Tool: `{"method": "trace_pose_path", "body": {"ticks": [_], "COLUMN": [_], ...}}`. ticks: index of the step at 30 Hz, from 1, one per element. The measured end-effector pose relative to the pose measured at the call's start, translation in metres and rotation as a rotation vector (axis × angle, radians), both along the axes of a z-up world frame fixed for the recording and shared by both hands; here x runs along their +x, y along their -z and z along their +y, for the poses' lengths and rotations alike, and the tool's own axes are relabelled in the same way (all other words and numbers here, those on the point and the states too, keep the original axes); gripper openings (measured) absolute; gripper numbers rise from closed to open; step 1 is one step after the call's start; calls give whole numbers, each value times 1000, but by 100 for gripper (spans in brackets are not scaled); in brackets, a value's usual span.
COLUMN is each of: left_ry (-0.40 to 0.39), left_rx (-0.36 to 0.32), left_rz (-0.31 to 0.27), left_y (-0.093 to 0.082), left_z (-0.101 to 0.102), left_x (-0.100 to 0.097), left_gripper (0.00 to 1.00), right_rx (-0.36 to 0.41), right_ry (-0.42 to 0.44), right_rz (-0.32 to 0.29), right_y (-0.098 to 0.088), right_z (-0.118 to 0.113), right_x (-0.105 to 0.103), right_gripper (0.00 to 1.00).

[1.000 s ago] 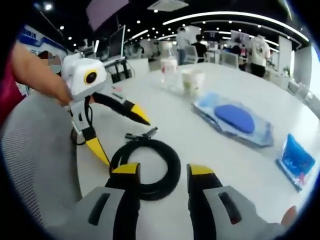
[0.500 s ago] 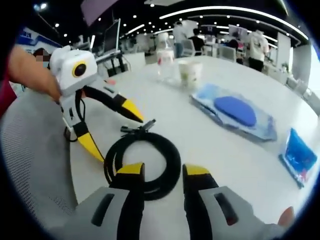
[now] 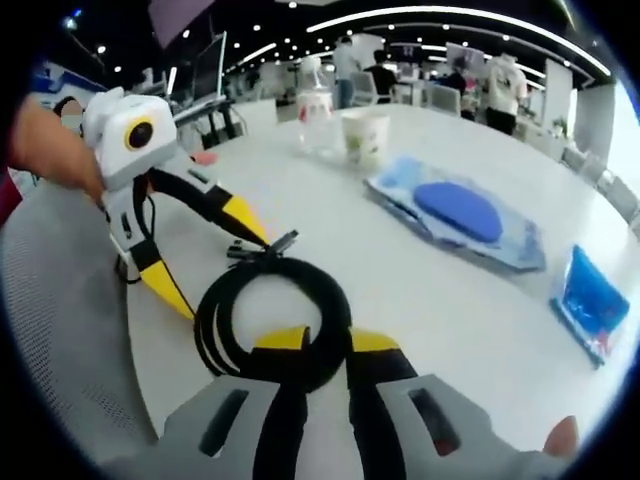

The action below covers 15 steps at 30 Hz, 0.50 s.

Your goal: Arrange the tabletop items into an orderly group along one side of the table until the central work area is clear of visible clutter.

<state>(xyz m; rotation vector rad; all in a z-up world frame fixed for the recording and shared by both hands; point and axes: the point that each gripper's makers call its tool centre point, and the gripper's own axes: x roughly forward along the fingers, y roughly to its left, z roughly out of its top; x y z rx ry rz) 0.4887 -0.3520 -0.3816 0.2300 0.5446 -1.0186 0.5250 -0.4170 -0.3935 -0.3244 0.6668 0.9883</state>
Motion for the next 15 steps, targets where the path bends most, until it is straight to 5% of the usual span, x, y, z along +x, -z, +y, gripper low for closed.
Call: {"method": "trace_pose_path", "body": {"ticks": [9,15], "left_ry": [6,-35], "left_rx": [12,11], "left_rz": [-16,-31], "left_y": [-5,-9], "left_z": [7,18], "left_x": [3,13], "left_gripper": [36,40], "right_rx": [0,-2], "right_ry": [5,5], "right_rz": [-1,-1], "right_y": [0,0], "right_z": [0,-1], "right_x": [1,1], "right_gripper": [15,15]}}
